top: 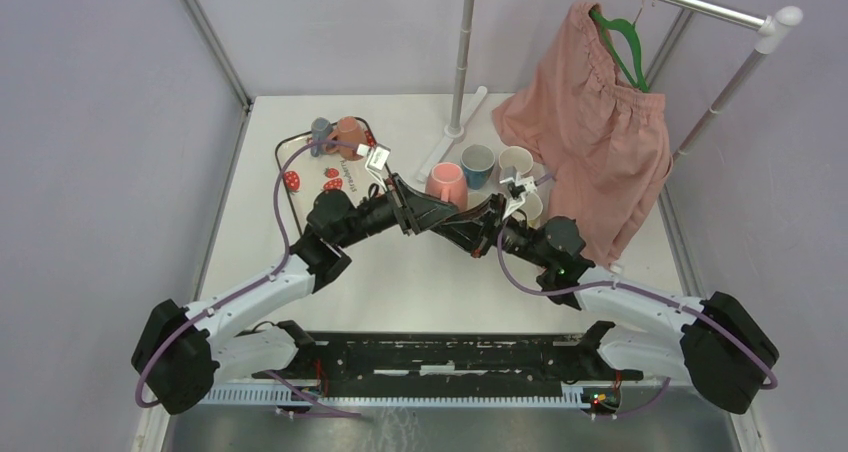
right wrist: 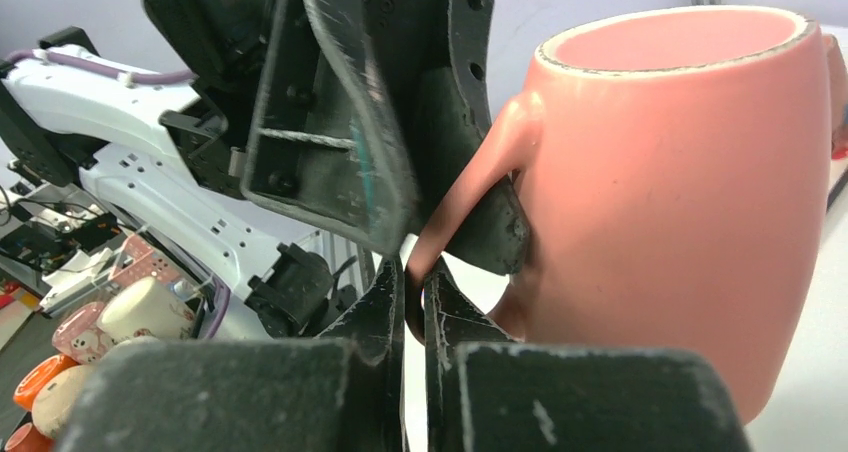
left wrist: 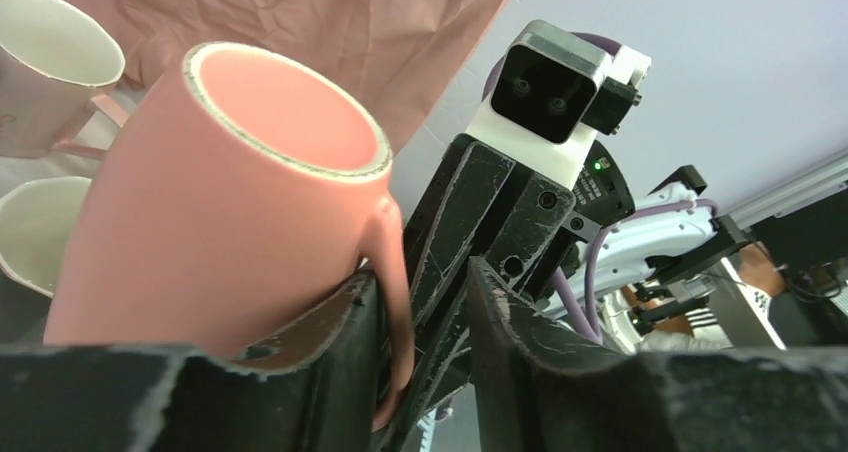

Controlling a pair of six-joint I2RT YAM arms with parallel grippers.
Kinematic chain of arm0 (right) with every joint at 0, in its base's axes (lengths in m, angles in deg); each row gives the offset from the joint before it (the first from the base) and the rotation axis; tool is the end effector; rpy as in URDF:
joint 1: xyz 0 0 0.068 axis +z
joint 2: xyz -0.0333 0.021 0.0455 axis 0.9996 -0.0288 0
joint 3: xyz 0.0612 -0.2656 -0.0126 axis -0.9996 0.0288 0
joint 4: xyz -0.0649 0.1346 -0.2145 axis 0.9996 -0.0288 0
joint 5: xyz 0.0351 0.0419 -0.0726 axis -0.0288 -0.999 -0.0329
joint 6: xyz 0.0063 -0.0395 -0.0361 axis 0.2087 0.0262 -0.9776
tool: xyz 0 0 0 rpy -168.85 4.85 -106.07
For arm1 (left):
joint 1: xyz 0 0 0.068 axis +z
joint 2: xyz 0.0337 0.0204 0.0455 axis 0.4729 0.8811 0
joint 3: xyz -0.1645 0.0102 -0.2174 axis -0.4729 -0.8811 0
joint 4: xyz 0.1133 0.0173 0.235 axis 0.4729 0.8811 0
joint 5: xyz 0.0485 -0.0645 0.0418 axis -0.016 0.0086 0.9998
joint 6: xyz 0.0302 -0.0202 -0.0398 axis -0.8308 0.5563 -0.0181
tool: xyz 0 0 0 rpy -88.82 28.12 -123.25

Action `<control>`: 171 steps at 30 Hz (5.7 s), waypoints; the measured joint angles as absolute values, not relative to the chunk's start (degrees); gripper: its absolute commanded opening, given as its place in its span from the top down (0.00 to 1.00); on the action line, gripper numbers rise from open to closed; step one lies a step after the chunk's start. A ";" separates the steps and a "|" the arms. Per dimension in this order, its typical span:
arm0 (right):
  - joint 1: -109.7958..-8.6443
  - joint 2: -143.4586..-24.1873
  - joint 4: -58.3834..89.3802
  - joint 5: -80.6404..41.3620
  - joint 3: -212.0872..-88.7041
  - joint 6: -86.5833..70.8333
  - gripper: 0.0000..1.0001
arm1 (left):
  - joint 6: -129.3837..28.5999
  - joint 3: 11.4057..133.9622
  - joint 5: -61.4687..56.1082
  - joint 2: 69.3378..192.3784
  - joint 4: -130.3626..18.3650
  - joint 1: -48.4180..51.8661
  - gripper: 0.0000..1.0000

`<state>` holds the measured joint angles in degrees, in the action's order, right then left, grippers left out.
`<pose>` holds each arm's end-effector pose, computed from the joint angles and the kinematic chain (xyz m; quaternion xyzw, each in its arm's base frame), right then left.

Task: Turn the mug right side up
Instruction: Turn over the cup on the tray.

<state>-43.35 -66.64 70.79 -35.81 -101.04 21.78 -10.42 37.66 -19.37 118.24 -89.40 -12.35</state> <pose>0.1571 0.1772 0.2799 -0.2087 0.5676 0.6064 0.5163 0.1808 -0.1746 0.3146 0.1044 0.6414 -0.6346 0.4183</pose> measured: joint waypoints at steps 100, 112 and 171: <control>-36.58 -48.02 44.65 -2.81 -92.76 17.89 0.32 | -26.16 37.00 -7.68 113.10 -67.17 -13.42 0.98; -46.52 -48.74 61.68 -16.64 -86.49 32.07 0.29 | -12.32 27.61 -12.88 116.97 -94.06 -10.45 0.98; -49.41 -72.43 89.78 -27.96 -94.42 54.48 0.95 | -2.60 25.92 -18.98 123.31 -118.58 -9.73 0.98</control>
